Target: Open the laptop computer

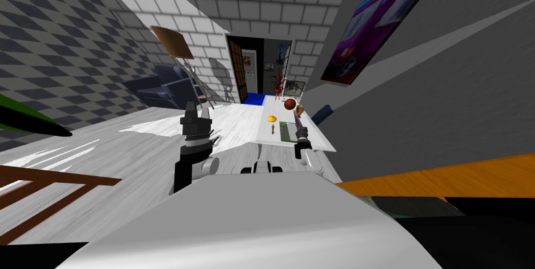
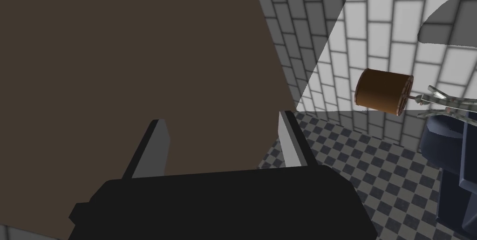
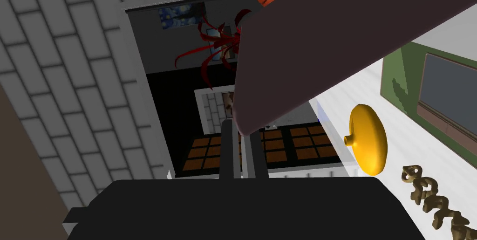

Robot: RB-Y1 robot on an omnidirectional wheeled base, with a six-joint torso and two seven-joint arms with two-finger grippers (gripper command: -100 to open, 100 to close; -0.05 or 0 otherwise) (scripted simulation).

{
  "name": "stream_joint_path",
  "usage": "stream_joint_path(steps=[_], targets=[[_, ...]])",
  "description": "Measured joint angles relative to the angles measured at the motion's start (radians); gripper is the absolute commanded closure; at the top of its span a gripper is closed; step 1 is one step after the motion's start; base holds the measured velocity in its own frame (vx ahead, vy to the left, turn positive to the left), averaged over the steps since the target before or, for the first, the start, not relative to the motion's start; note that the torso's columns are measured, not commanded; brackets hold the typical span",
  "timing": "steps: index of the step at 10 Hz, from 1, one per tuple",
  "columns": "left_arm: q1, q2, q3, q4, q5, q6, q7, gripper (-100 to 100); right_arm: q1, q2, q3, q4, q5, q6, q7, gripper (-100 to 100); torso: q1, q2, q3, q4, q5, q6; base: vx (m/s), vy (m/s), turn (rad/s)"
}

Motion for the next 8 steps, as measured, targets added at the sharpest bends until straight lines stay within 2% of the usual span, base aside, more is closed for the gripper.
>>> stream_joint_path(steps=[1,2,3,4,5,7,8], targets=[[0.0,0.0,0.0,0.0,0.0,0.0,0.0,0,-0.015,0.002,0.01,0.024,0.019,0.026,-0.005,100,-0.002,-0.001,-0.001,-0.001,-0.001,0.004,-0.018,-0.027,0.018],[0.0,0.0,0.0,0.0,0.0,0.0,0.0,0,-0.021,0.004,0.017,0.033,0.011,0.038,0.006,100,-0.003,-0.001,-0.001,-0.002,-0.001,0.008,-0.053,-0.053,0.102],[0.0,0.0,0.0,0.0,0.0,0.0,0.0,0,-0.047,0.009,0.027,0.057,0.012,0.065,0.01,100,-0.003,0.002,0.001,0.001,0.0,0.004,-0.055,-0.07,0.079],[0.0,0.0,0.0,0.0,0.0,0.0,0.0,0,-0.068,0.018,0.03,0.099,0.07,0.091,-0.032,100,-0.001,0.003,0.001,0.002,0.001,0.003,-0.021,-0.04,-0.004],[0.0,0.0,0.0,0.0,0.0,0.0,0.0,0,-0.064,0.019,0.037,0.128,0.128,0.109,-0.075,100,0.003,0.002,0.001,0.002,0.002,0.003,-0.001,-0.01,-0.012],[0.0,0.0,0.0,0.0,0.0,0.0,0.0,0,-0.064,0.019,0.033,0.135,0.106,0.112,-0.044,100,0.007,0.002,0.0,0.002,0.004,0.002,-0.018,-0.026,0.072],[0.0,0.0,0.0,0.0,0.0,0.0,0.0,0,-0.089,0.024,0.043,0.162,0.133,0.133,-0.047,100,0.003,0.005,0.002,0.003,0.003,0.001,-0.051,-0.06,0.106]])
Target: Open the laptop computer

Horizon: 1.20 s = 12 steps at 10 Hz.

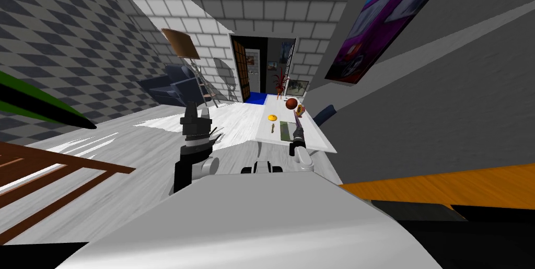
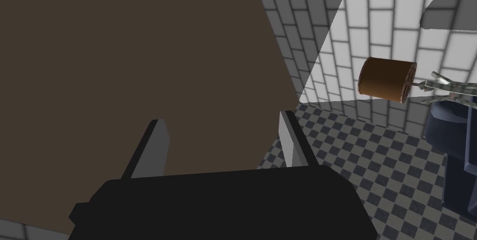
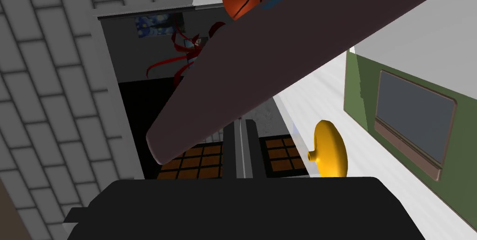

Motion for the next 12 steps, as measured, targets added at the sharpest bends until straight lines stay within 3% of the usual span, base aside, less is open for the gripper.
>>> stream_joint_path(steps=[2,7,10,12], targets=[[0.0,0.0,0.0,0.0,0.0,0.0,0.0,0,-0.038,0.014,0.029,0.059,0.056,0.058,-0.022,100,0.001,0.0,0.0,0.0,0.0,0.0,-0.054,-0.058,0.117],[0.0,0.0,0.0,0.0,0.0,0.0,0.0,0,-0.115,0.031,0.058,0.204,0.152,0.18,-0.047,100,0.002,-0.002,-0.001,-0.001,0.0,0.001,-0.043,-0.042,0.076],[0.0,0.0,0.0,0.0,0.0,0.0,0.0,0,-0.184,0.054,0.091,0.302,0.233,0.263,-0.069,100,0.001,0.0,0.0,0.0,0.0,0.0,-0.063,-0.064,0.101],[0.0,0.0,0.0,0.0,0.0,0.0,0.0,0,-0.205,0.062,0.106,0.358,0.275,0.314,-0.079,100,0.003,-0.003,-0.002,-0.001,0.001,0.001,-0.035,-0.034,0.079]])
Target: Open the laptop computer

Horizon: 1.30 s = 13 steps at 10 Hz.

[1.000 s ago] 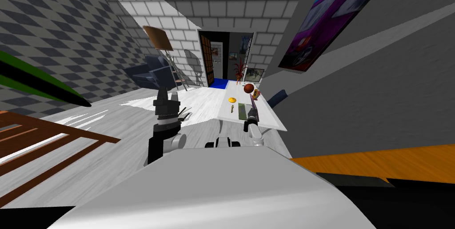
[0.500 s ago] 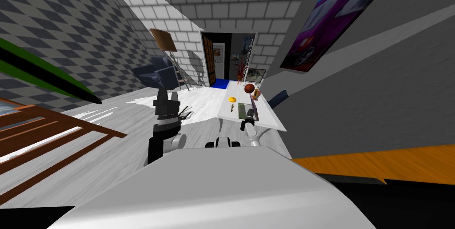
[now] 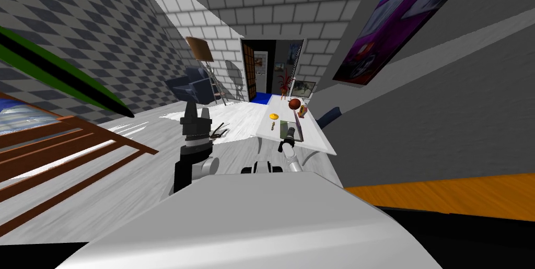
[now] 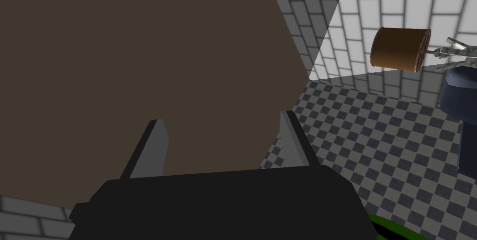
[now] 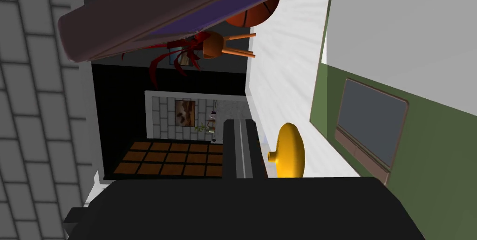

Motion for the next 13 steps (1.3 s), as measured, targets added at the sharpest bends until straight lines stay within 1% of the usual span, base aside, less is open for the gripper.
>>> stream_joint_path(steps=[1,2,3,4,5,6,7,8,9,10,11,13], targets=[[0.0,0.0,0.0,0.0,0.0,0.0,0.0,0,-0.028,0.008,0.012,0.031,0.028,0.028,-0.009,100,-0.001,0.001,0.0,0.0,0.0,-0.001,-0.049,-0.05,0.089],[0.0,0.0,0.0,0.0,0.0,0.0,0.0,0,-0.042,0.01,0.019,0.061,0.052,0.056,-0.017,100,-0.002,0.002,0.001,0.0,0.0,0.0,-0.023,-0.026,-0.025],[0.0,0.0,0.0,0.0,0.0,0.0,0.0,0,-0.047,0.011,0.021,0.081,0.06,0.072,-0.019,100,-0.001,0.001,0.001,0.0,0.0,0.0,-0.05,-0.05,0.121],[0.0,0.0,0.0,0.0,0.0,0.0,0.0,0,-0.063,0.019,0.037,0.101,0.09,0.097,-0.028,100,-0.002,0.003,0.001,0.001,-0.001,-0.001,-0.056,-0.055,0.104],[0.0,0.0,0.0,0.0,0.0,0.0,0.0,0,-0.08,0.023,0.043,0.128,0.113,0.125,-0.035,100,-0.002,0.003,0.002,0.001,-0.001,0.0,-0.028,-0.024,0.008],[0.0,0.0,0.0,0.0,0.0,0.0,0.0,0,-0.088,0.021,0.045,0.155,0.123,0.14,-0.041,100,-0.001,0.001,0.001,0.0,0.0,0.0,-0.053,-0.042,0.143],[0.0,0.0,0.0,0.0,0.0,0.0,0.0,0,-0.108,0.032,0.06,0.177,0.152,0.166,-0.047,100,-0.001,0.002,0.001,0.001,0.0,-0.001,-0.055,-0.046,0.103],[0.0,0.0,0.0,0.0,0.0,0.0,0.0,0,-0.126,0.035,0.066,0.205,0.175,0.194,-0.054,100,-0.002,0.002,0.001,0.001,0.0,0.0,-0.028,-0.023,-0.015],[0.0,0.0,0.0,0.0,0.0,0.0,0.0,0,-0.137,0.036,0.067,0.234,0.184,0.209,-0.058,100,-0.001,0.001,0.001,0.0,0.0,0.0,-0.01,-0.007,-0.007],[0.0,0.0,0.0,0.0,0.0,0.0,0.0,0,-0.138,0.036,0.067,0.238,0.185,0.211,-0.058,-100,0.0,0.0,0.0,0.0,0.0,0.0,-0.009,-0.01,0.003],[0.0,0.0,0.0,0.0,0.0,0.0,0.0,0,-0.143,0.015,0.07,0.247,0.185,0.214,-0.064,-100,-0.001,0.001,0.0,0.0,0.0,0.0,-0.013,-0.016,0.0],[0.0,0.0,0.0,0.0,0.0,0.0,0.0,0,-0.139,-0.039,0.072,0.237,0.177,0.207,-0.066,-100,-0.003,0.002,0.001,0.001,-0.001,0.0,-0.014,-0.029,0.0]])
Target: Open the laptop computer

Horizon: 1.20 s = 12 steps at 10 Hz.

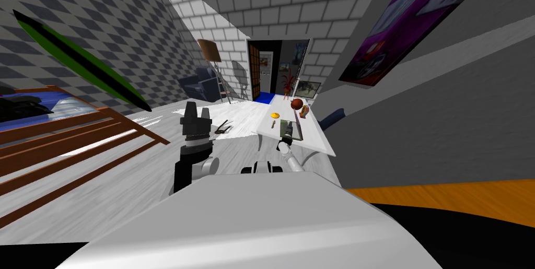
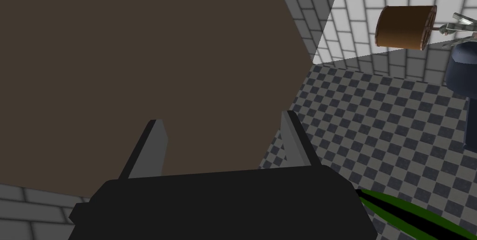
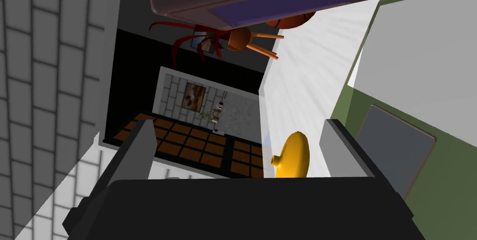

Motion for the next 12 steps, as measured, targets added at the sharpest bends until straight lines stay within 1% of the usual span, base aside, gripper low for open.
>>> stream_joint_path(steps=[1,2,4,6,8,12], targets=[[0.0,0.0,0.0,0.0,0.0,0.0,0.0,0,0.002,-0.028,0.003,0.0,-0.004,-0.003,-0.009,-100,0.0,0.0,0.0,0.0,0.0,0.0,-0.025,-0.043,-0.001],[0.0,0.0,0.0,0.0,0.0,0.0,0.0,0,-0.011,-0.052,0.003,0.014,-0.011,-0.006,-0.021,-100,0.0,0.0,0.0,0.0,0.0,0.0,-0.024,-0.043,0.003],[0.0,0.0,0.0,0.0,0.0,0.0,0.0,0,-0.012,-0.09,0.004,-0.003,-0.035,-0.028,-0.028,-100,0.0,0.001,0.0,0.0,0.0,0.0,-0.041,-0.073,0.002],[0.0,0.0,0.0,0.0,0.0,0.0,0.0,0,-0.029,-0.121,0.01,0.0,-0.069,-0.056,-0.06,-100,-0.002,0.001,0.0,0.0,-0.001,0.001,-0.06,-0.107,0.015],[0.0,0.0,0.0,0.0,0.0,0.0,0.0,0,-0.045,-0.127,0.019,-0.001,-0.102,-0.083,-0.094,-100,-0.003,-0.001,0.0,-0.001,-0.001,0.003,-0.06,-0.11,0.006],[0.0,0.0,0.0,0.0,0.0,0.0,0.0,0,-0.086,-0.114,0.035,-0.004,-0.17,-0.139,-0.16,-100,-0.006,-0.002,-0.001,-0.005,-0.004,0.004,-0.072,-0.106,0.006]])
